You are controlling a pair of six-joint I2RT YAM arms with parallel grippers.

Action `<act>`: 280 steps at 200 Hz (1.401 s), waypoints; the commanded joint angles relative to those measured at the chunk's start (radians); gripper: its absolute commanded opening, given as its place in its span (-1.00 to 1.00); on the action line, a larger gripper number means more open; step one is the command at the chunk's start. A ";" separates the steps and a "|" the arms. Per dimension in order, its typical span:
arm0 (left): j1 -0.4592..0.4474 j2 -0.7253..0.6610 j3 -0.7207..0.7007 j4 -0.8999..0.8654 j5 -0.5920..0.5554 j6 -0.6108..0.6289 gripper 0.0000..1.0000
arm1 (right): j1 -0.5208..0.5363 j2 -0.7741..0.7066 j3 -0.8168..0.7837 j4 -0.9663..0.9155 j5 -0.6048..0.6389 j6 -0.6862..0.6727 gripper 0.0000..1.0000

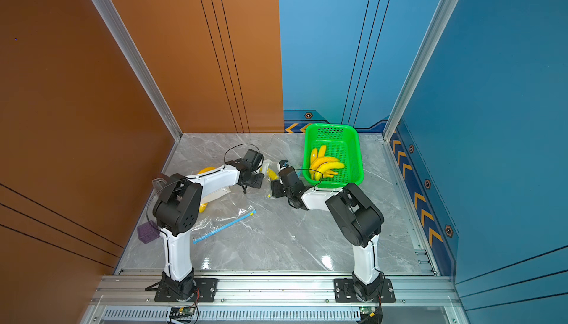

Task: Open the zip-top bag and take out the banana
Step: Pick up the banana from the zipper food storage bag.

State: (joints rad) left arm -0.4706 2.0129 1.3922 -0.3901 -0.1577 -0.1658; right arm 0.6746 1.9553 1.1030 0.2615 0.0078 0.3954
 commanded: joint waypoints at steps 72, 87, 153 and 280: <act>0.006 0.050 0.032 -0.018 0.001 -0.005 -1.00 | 0.040 0.071 0.147 -0.176 -0.007 -0.139 -0.06; 0.004 0.050 0.034 -0.018 0.001 -0.005 -1.00 | 0.039 0.100 0.178 -0.225 0.056 -0.118 0.08; 0.004 0.040 0.033 -0.018 -0.005 -0.005 -1.00 | 0.039 0.221 0.282 -0.367 0.169 -0.055 0.18; 0.130 -0.046 0.004 -0.020 -0.082 0.001 -1.00 | 0.053 -0.081 0.172 -0.477 0.388 0.016 -0.50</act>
State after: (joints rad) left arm -0.3717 2.0178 1.4082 -0.3904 -0.1875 -0.1650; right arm 0.7387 1.9938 1.3182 -0.1822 0.3405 0.3756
